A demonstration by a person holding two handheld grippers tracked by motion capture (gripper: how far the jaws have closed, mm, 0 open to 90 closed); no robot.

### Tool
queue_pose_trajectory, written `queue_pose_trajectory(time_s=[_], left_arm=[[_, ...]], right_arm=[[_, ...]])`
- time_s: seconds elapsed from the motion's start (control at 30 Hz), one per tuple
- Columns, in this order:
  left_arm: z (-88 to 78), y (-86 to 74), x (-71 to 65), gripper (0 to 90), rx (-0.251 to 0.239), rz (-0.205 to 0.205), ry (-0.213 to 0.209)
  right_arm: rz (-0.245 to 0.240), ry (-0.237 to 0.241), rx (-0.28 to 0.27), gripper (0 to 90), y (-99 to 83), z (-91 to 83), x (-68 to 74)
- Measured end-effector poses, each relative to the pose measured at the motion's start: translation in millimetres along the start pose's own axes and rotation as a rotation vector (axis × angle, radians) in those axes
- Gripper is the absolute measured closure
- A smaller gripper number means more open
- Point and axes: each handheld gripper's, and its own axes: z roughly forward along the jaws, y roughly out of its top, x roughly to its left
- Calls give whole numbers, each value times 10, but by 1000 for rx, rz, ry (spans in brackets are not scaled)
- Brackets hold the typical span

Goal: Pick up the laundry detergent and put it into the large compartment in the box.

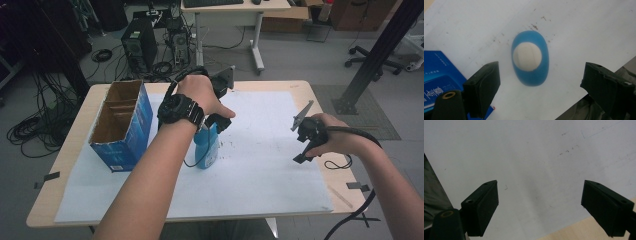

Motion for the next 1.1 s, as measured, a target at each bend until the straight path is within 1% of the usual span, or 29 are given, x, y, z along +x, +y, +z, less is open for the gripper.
queue_pose_trajectory(time_s=[0.03,0.13,0.3,0.5,0.67,1.0,1.1], left_arm=[[0,0,0,152,0,0,0],[20,15,12,154,7,-23,4],[46,27,18,162,11,-34,-1],[99,69,19,156,25,-58,-3],[128,86,39,153,35,-69,7],[186,95,74,153,46,-94,4],[207,105,75,154,50,-93,4]], right_arm=[[0,0,0,142,0,0,0],[2,-1,-1,142,-10,4,0],[4,0,-1,142,-27,9,-2],[4,3,-3,142,-45,20,-2],[6,4,-5,142,-54,26,-4],[7,6,-3,142,-63,42,-8],[5,6,-2,142,-60,47,-7]])
